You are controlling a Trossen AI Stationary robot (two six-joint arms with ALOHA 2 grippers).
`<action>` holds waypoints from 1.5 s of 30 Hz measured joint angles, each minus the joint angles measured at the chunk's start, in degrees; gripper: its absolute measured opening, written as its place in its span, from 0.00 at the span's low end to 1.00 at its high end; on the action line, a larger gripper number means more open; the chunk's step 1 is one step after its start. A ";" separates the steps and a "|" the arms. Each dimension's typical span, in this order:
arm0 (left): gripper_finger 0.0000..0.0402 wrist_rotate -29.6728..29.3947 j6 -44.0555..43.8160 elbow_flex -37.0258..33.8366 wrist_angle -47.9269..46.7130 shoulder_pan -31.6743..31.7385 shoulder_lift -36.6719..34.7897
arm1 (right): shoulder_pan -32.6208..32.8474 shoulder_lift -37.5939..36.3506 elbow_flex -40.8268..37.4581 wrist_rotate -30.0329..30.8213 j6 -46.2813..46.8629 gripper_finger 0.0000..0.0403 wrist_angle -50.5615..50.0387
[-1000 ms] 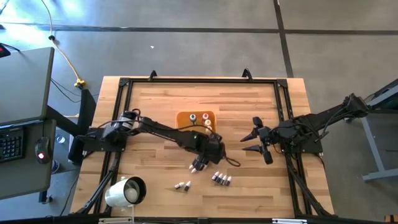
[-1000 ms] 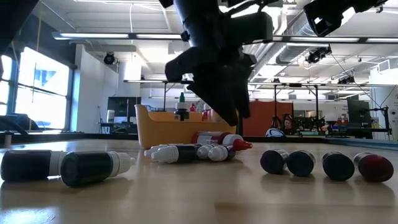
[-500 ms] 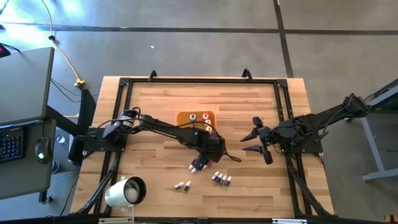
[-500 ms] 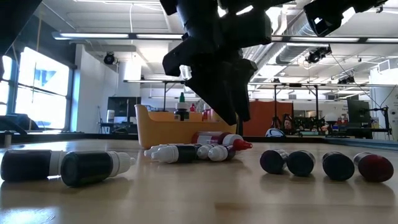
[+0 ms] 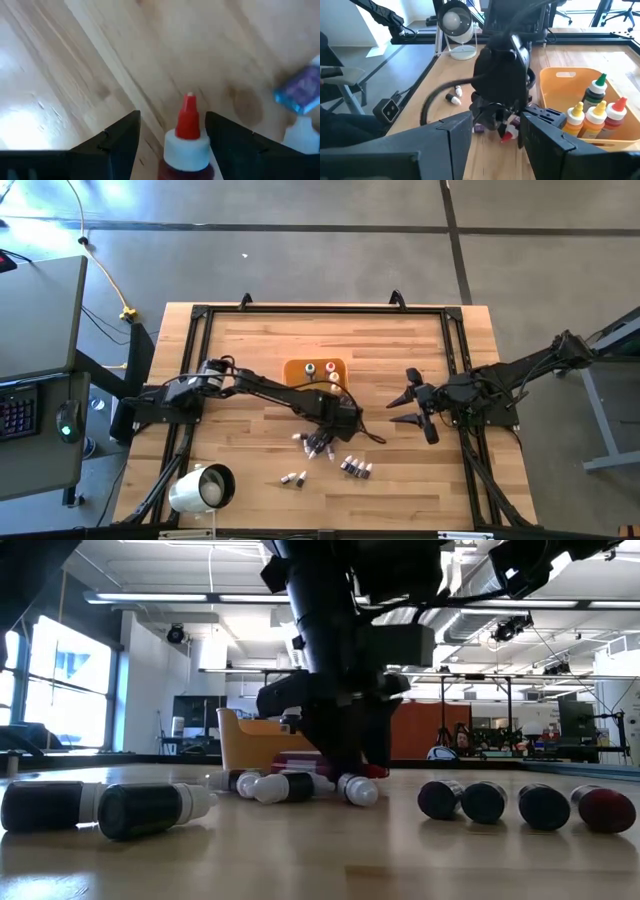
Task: Pick & Place food coloring
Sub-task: Put the large red food coloring bottle into the yellow bin
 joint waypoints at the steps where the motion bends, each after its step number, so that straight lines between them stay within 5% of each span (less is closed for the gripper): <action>1: 0.55 -0.06 -0.02 0.00 -0.12 0.02 0.05 | 0.00 0.00 0.00 0.00 0.00 0.40 -0.06; 17: 0.54 -0.71 -3.50 0.00 -2.65 0.02 0.01 | -0.01 0.00 0.00 0.00 -0.02 0.40 0.03; 27: 0.30 -1.42 -3.50 -0.02 -2.99 -0.05 0.01 | 0.00 0.00 0.00 0.00 -0.04 0.40 0.03; 33: 0.29 -6.99 -3.48 0.44 -3.79 -1.29 0.03 | 0.00 0.00 0.00 0.00 -0.04 0.40 0.03; 38: 0.31 -9.58 -3.02 5.62 -6.43 -3.32 0.05 | 0.00 0.00 0.00 0.00 -0.04 0.40 0.03; 45: 0.29 -12.75 -7.29 21.62 -22.27 -5.22 0.05 | 0.00 0.00 0.00 0.00 -0.04 0.40 0.03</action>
